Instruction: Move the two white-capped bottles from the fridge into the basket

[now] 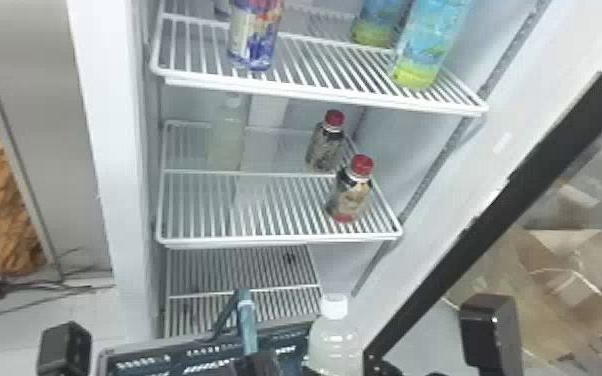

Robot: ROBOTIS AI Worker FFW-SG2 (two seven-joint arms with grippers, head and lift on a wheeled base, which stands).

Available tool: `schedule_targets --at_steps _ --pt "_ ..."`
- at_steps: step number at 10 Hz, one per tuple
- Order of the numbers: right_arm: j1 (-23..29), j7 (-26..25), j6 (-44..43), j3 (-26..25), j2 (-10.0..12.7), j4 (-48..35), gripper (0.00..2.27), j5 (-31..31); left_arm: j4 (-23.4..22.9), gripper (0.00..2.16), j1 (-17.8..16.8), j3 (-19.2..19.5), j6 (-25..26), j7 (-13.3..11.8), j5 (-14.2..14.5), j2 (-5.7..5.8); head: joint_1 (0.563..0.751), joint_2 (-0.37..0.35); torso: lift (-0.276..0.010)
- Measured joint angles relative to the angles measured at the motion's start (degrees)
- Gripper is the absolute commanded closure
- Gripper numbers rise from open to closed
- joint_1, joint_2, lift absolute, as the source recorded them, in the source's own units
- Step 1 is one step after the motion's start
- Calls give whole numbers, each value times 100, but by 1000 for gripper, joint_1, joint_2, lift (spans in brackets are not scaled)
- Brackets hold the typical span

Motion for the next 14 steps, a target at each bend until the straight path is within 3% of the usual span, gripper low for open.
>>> schedule_targets --at_steps 2,5,7,10,14 --pt "-89 -22 150 68 -23 0 797 -89 0 1118 -1 -7 0 3 -7 1 695 -350 -260" --pt "-149 -51 237 94 -37 0 496 -113 0 1118 -1 -11 0 6 -7 1 695 -350 -260" --pt "-169 -71 42 73 -24 0 496 -40 0 1118 -4 -11 -2 2 -8 2 695 -350 -260" --pt "-254 -115 -1361 -49 154 122 478 262 -1 1118 -1 -9 0 7 5 1 695 -350 -260" --pt "-743 -276 -3162 15 191 911 461 301 0 1118 15 9 0 7 15 -8 695 -350 -260"
